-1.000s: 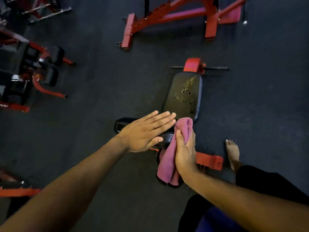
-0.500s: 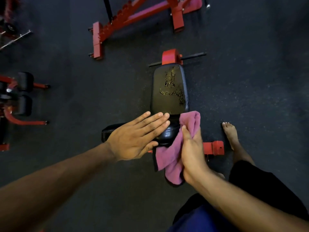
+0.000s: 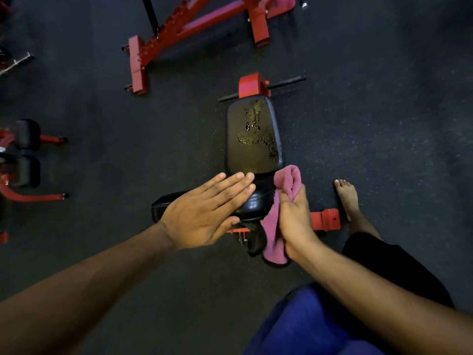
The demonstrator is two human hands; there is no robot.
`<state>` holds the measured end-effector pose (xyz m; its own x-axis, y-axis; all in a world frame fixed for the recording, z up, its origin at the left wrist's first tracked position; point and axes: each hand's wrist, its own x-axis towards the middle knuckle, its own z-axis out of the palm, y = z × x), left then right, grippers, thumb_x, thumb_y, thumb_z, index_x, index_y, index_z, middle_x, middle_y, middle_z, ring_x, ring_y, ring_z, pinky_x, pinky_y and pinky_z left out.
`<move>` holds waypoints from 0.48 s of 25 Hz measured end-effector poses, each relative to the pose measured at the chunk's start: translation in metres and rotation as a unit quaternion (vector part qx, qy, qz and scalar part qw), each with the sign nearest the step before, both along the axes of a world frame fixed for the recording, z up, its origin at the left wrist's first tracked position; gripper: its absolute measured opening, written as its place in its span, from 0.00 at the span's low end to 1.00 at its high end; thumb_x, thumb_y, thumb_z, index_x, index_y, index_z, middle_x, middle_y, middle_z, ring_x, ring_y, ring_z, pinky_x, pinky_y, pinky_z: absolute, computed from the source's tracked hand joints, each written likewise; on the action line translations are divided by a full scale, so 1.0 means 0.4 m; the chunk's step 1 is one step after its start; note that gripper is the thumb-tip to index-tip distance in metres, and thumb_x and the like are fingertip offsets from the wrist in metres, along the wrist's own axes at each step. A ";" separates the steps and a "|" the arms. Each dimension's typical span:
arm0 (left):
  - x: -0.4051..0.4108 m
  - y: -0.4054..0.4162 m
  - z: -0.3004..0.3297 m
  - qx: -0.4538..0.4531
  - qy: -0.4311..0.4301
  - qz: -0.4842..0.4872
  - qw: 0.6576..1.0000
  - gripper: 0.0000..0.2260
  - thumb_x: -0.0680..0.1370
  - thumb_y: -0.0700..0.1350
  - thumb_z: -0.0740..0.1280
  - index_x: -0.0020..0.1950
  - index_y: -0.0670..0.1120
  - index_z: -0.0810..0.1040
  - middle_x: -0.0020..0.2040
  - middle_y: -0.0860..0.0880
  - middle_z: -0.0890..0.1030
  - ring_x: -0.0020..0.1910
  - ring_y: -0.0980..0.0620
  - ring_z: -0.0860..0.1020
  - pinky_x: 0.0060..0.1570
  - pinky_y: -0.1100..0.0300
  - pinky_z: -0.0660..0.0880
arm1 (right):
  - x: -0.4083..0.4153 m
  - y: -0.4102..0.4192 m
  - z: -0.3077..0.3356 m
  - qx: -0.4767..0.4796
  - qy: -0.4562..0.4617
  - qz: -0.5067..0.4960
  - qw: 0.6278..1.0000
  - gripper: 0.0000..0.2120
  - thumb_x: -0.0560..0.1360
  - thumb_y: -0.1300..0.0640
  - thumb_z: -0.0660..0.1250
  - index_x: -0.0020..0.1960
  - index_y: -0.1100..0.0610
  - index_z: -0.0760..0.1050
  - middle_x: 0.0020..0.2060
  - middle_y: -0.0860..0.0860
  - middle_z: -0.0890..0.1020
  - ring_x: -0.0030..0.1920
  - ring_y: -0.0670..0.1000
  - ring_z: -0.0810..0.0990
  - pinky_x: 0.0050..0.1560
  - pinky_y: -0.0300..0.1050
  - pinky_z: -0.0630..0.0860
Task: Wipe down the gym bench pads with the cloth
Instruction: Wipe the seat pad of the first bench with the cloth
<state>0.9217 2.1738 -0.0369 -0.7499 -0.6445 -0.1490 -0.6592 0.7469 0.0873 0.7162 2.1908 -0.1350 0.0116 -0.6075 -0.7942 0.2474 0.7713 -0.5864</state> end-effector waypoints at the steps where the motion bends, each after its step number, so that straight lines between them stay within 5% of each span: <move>1: -0.001 0.001 0.000 0.000 0.001 -0.001 1.000 0.26 0.88 0.51 0.52 0.83 0.38 0.57 0.83 0.39 0.60 0.83 0.43 0.58 0.80 0.43 0.61 | -0.004 -0.002 -0.009 -0.009 0.001 0.011 1.000 0.19 0.82 0.57 0.64 0.53 0.29 0.72 0.55 0.45 0.82 0.56 0.47 0.82 0.57 0.48 0.79; 5: -0.002 0.004 0.002 0.006 -0.001 0.002 1.000 0.26 0.88 0.51 0.53 0.83 0.39 0.57 0.83 0.40 0.59 0.83 0.43 0.58 0.79 0.42 0.63 | -0.025 -0.084 -0.156 -0.027 0.057 0.088 0.994 0.14 0.80 0.50 0.69 0.65 0.44 0.75 0.56 0.50 0.83 0.58 0.53 0.82 0.62 0.55 0.78; 8: 0.000 -0.001 -0.002 0.000 -0.012 -0.025 1.000 0.27 0.88 0.51 0.52 0.85 0.42 0.51 0.84 0.42 0.55 0.83 0.43 0.56 0.81 0.42 0.58 | -0.109 -0.094 -0.226 0.024 0.110 0.078 0.991 0.08 0.81 0.56 0.64 0.60 0.49 0.75 0.55 0.52 0.83 0.55 0.54 0.82 0.61 0.59 0.79; 12: 0.004 -0.004 -0.009 0.017 -0.026 -0.029 0.999 0.28 0.88 0.51 0.53 0.85 0.43 0.50 0.85 0.43 0.54 0.84 0.43 0.55 0.81 0.42 0.56 | -0.104 -0.094 -0.243 0.055 0.043 0.057 0.996 0.14 0.85 0.56 0.59 0.69 0.49 0.72 0.58 0.51 0.82 0.56 0.49 0.81 0.54 0.43 0.77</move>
<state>0.9235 2.1721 -0.0403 -0.7766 -0.5938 -0.2104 -0.6191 0.7811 0.0807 0.6747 2.1531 -0.2323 0.0046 -0.5150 -0.8572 0.1072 0.8525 -0.5116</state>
